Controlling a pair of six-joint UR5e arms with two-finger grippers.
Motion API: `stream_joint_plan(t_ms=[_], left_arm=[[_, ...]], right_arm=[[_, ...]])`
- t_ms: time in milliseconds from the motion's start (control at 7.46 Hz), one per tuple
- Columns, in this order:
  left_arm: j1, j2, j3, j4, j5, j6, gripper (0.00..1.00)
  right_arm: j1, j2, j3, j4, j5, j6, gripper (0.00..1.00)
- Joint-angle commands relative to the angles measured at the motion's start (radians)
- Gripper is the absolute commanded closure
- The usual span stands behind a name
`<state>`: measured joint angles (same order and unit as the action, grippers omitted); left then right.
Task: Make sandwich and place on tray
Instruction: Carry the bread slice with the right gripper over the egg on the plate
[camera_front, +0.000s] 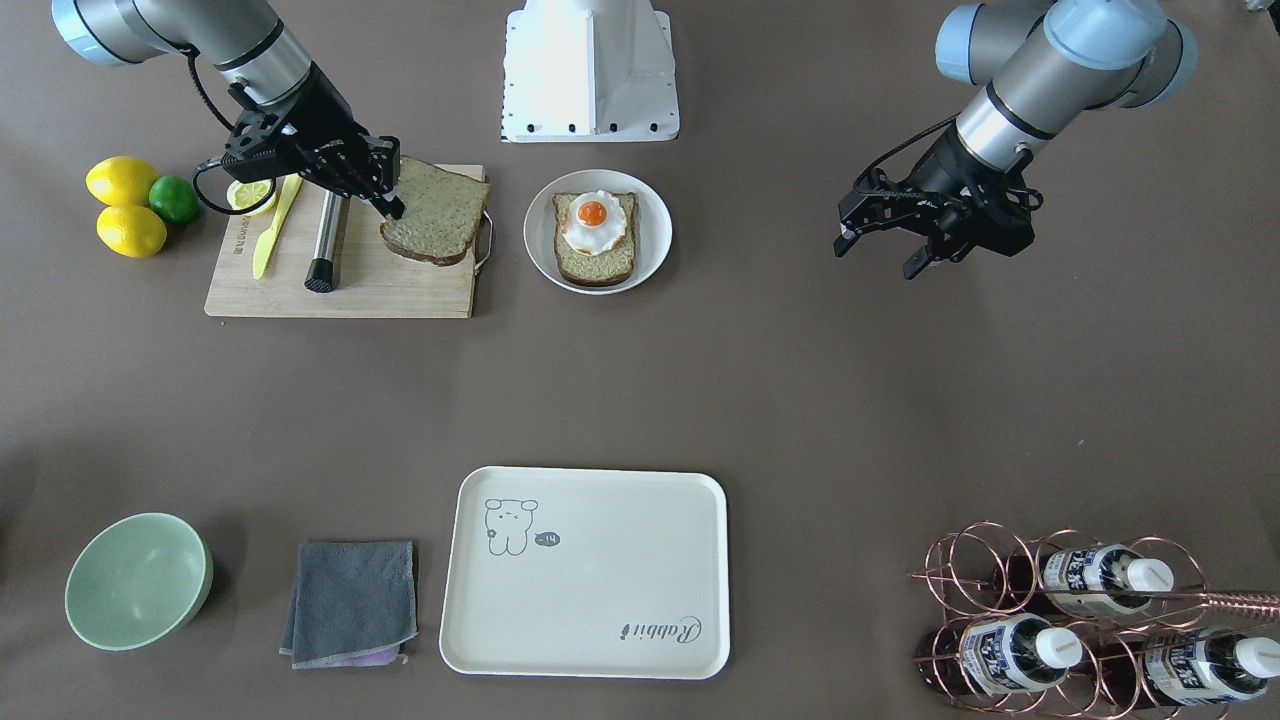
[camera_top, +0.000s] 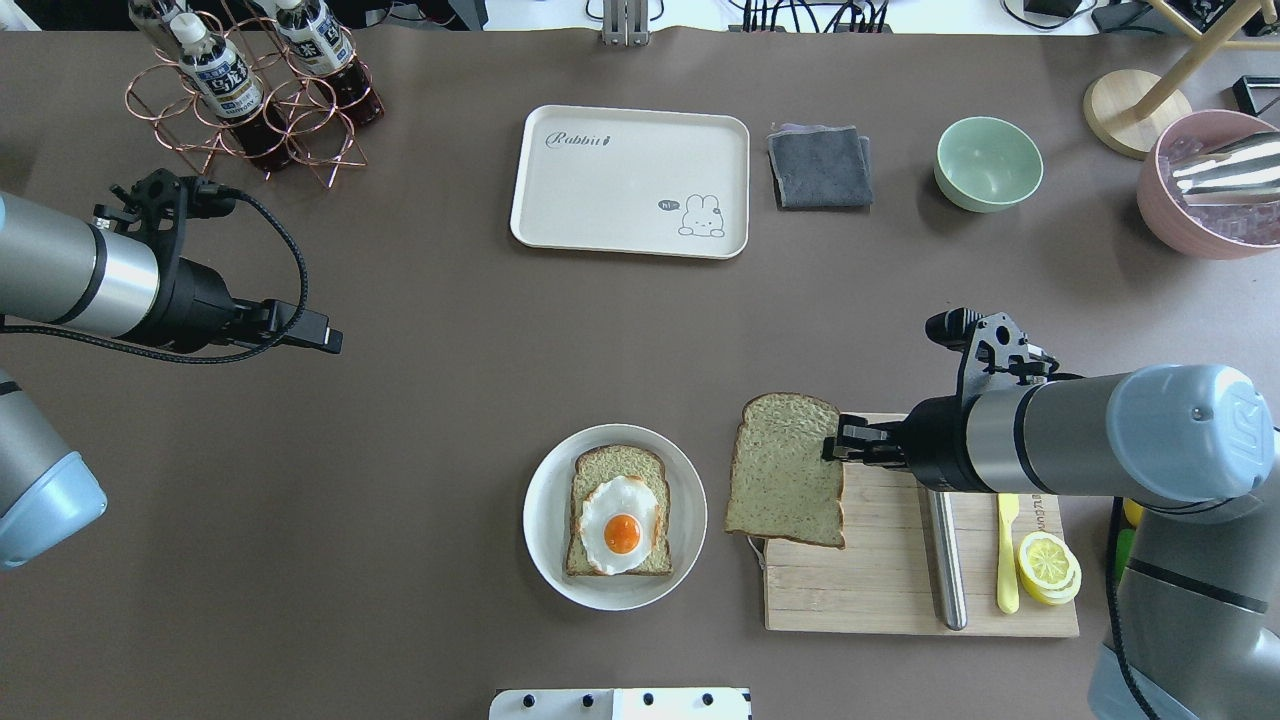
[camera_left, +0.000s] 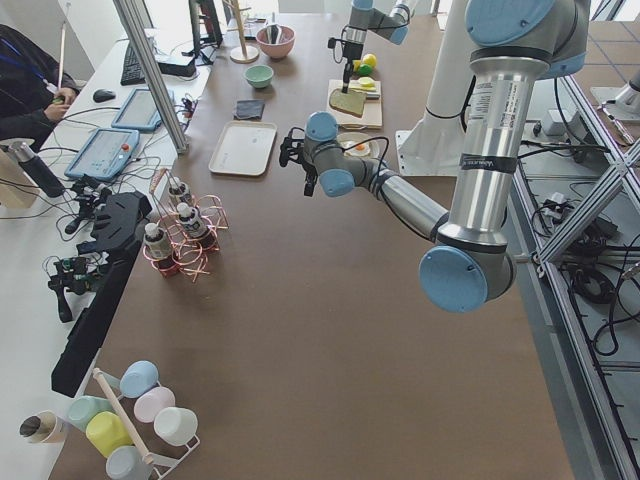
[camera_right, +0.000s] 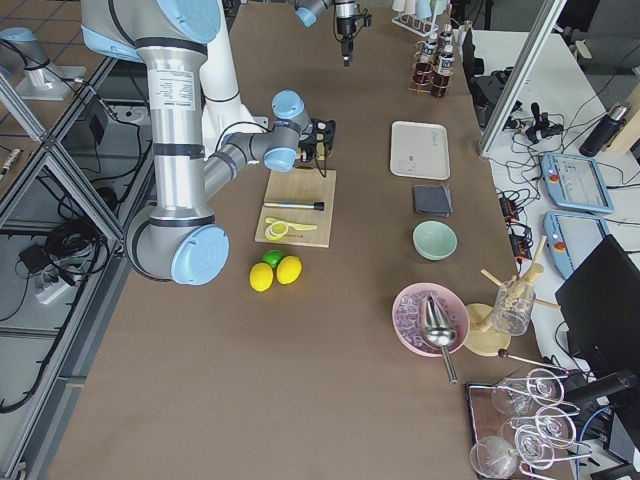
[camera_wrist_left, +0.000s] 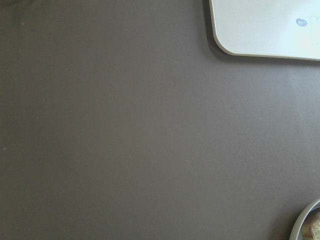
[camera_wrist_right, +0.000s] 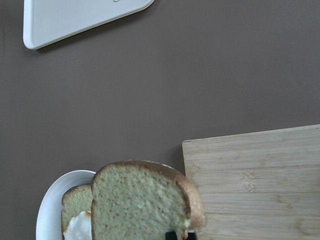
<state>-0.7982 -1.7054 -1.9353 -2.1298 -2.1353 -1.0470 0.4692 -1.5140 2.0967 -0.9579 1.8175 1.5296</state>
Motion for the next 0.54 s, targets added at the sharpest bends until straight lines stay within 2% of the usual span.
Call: stream_joint_plan(t_ms=[0, 402], left_arm=[[0.001, 0.006, -0.001, -0.015, -0.002, -0.004, 0.02], [0.001, 0.018, 0.001, -0.035, -0.003, -0.007, 0.02]], right_arm=[[-0.041, 0.112, -0.059, 0.001, -0.009, 0.023, 1.0], [-0.188, 0.225, -0.133, 0.001, -0.142, 0.021, 1.0]])
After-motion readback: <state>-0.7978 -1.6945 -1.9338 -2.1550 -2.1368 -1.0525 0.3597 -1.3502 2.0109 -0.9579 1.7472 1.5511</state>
